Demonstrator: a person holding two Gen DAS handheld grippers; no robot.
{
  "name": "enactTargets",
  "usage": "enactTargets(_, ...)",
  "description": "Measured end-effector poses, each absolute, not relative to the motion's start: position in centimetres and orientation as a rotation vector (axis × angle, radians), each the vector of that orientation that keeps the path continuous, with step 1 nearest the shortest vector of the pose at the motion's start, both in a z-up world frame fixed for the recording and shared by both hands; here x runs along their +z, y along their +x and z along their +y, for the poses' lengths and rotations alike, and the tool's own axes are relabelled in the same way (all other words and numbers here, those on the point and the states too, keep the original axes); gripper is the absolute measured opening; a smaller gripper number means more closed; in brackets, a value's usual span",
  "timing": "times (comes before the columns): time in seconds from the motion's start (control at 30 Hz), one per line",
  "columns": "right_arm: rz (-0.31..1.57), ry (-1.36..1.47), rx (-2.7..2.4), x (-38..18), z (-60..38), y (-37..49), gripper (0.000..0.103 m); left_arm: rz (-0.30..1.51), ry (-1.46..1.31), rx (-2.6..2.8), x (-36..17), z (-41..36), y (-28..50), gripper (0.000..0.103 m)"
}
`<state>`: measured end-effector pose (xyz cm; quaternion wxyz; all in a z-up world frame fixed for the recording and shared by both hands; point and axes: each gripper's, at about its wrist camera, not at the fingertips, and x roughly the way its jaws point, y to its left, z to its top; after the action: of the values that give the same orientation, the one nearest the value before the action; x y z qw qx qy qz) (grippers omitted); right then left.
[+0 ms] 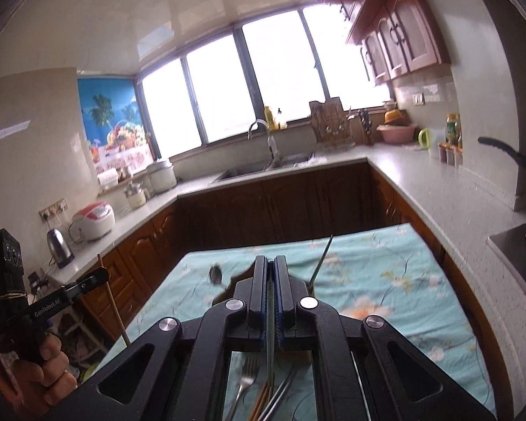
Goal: Organize utensils
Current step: 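Lift the wooden chopstick with the left tool while the right tool lifts the metal chopsticks, then lower the wooden chopstick into the holder while the right tool inserts the metal chopsticks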
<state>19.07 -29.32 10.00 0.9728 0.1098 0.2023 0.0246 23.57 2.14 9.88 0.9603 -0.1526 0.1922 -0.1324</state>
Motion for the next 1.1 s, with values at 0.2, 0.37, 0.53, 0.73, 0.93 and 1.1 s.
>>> enactTargets(0.2,0.362,0.233,0.024,11.3,-30.4,21.3,0.004,0.333,-0.323,-0.259,9.5,0.8,27.3,0.004)
enactTargets(0.37,0.332,0.229,0.012,12.1,-30.9,23.1,0.004,0.29,-0.323,-0.231,8.5,-0.5,30.7,0.004)
enactTargets(0.53,0.315,0.23,-0.007,12.3,-31.7,24.6,0.004,0.257,-0.331,-0.202,6.8,-1.9,33.4,0.004)
enactTargets(0.73,0.316,0.243,-0.012,11.6,-32.5,26.0,0.004,0.276,-0.346,-0.193,4.4,-3.6,35.7,0.004)
enactTargets(0.93,0.305,0.261,0.016,12.2,-32.6,26.4,0.004,0.302,-0.363,-0.192,3.3,-4.0,38.6,0.004)
enactTargets(1.1,0.287,0.231,0.013,12.9,-31.9,26.7,0.004,0.292,-0.363,-0.19,3.7,-3.8,39.6,0.004)
